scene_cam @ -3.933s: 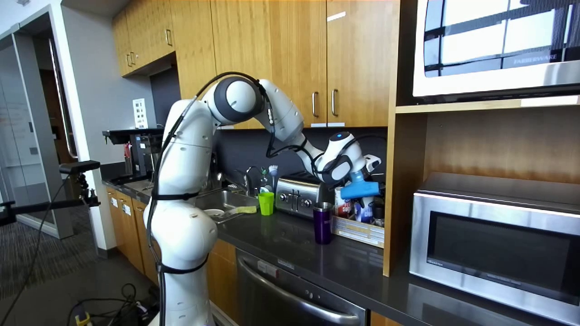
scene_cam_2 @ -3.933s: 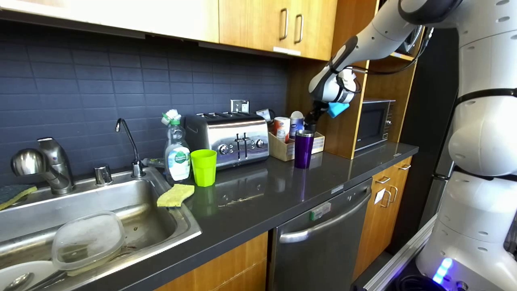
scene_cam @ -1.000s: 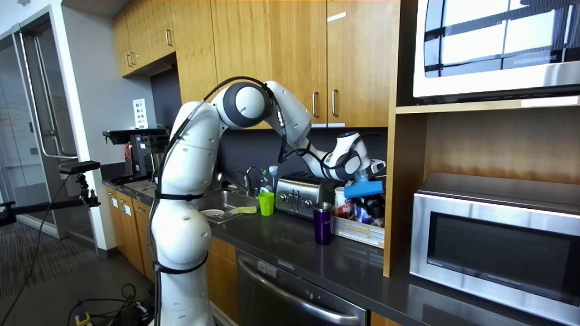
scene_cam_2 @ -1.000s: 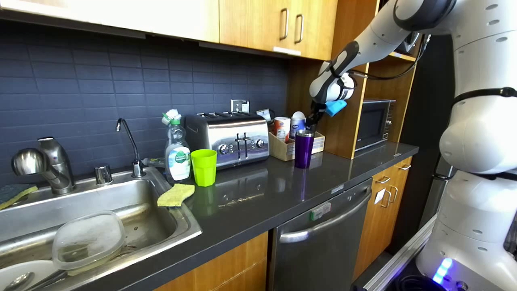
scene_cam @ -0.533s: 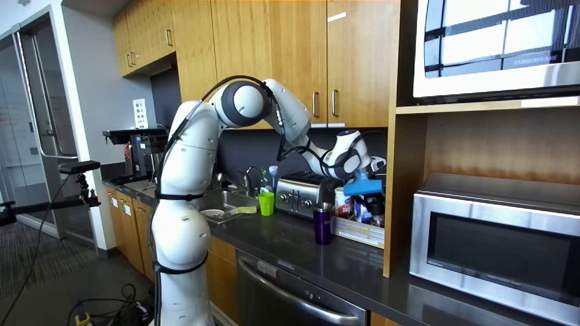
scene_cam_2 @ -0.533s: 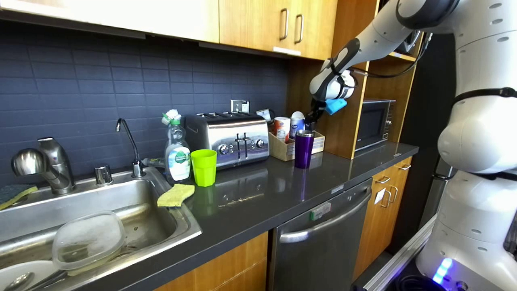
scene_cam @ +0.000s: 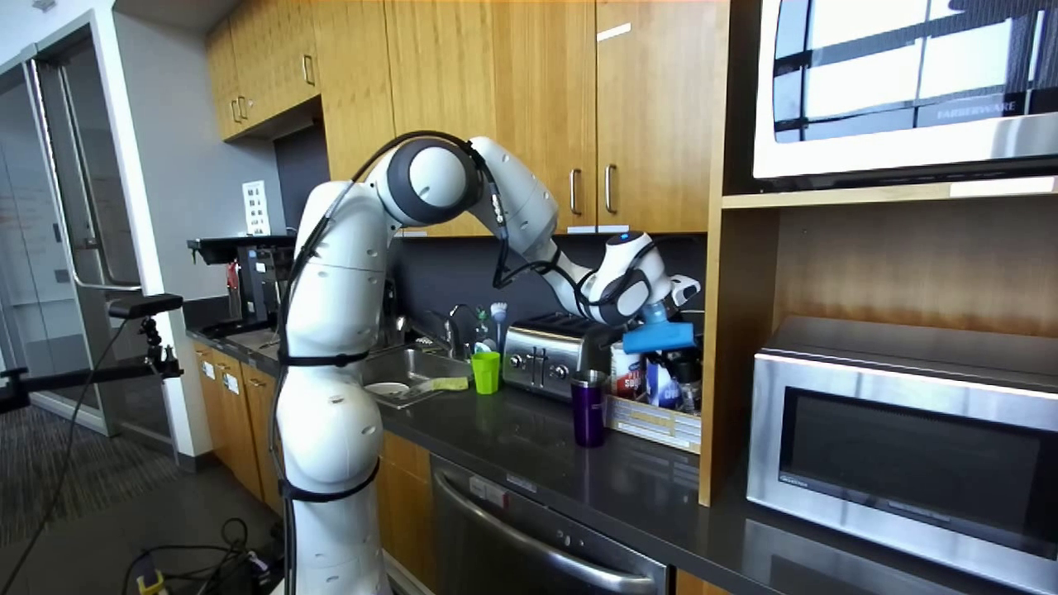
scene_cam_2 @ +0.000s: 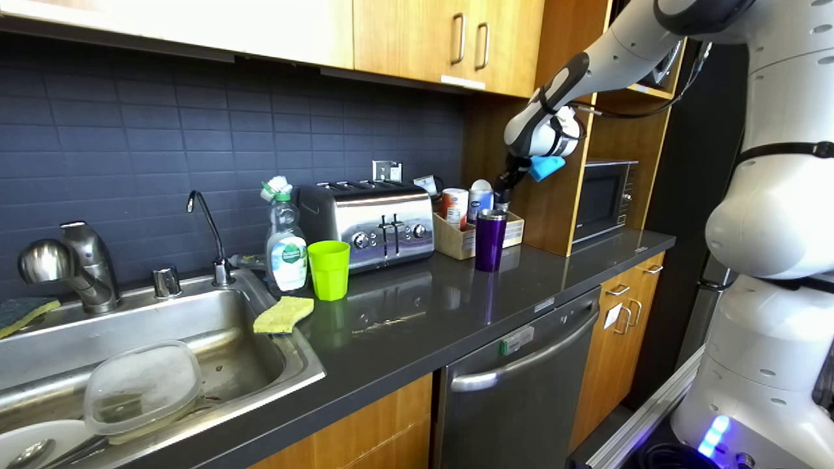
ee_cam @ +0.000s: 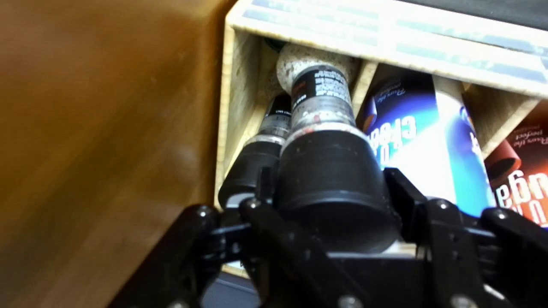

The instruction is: Move the salt shaker to the left

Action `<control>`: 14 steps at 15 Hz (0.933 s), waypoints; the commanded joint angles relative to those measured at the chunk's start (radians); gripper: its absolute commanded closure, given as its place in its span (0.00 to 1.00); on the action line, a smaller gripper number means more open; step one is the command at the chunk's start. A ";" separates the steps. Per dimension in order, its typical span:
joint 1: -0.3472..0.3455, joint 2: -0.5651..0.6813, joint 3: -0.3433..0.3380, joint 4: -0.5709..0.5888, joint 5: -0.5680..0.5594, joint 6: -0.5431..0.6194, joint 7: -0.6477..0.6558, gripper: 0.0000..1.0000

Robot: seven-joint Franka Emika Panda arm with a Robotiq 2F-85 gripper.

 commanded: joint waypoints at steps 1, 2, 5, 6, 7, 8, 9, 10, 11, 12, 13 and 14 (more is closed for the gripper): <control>-0.027 -0.106 0.024 -0.093 0.074 0.038 -0.068 0.60; -0.027 -0.117 0.025 -0.105 0.089 0.046 -0.081 0.60; -0.027 -0.153 0.029 -0.137 0.142 0.058 -0.127 0.60; -0.025 -0.167 0.030 -0.148 0.159 0.066 -0.143 0.60; -0.023 -0.180 0.030 -0.159 0.177 0.073 -0.160 0.60; -0.018 -0.197 0.028 -0.170 0.186 0.070 -0.163 0.60; -0.015 -0.215 0.026 -0.179 0.201 0.068 -0.176 0.60; -0.011 -0.234 0.023 -0.189 0.211 0.065 -0.183 0.60; -0.008 -0.255 0.020 -0.201 0.216 0.063 -0.188 0.60; -0.005 -0.276 0.018 -0.212 0.219 0.062 -0.192 0.60; -0.002 -0.295 0.017 -0.223 0.224 0.061 -0.198 0.60; 0.001 -0.313 0.015 -0.231 0.228 0.057 -0.202 0.60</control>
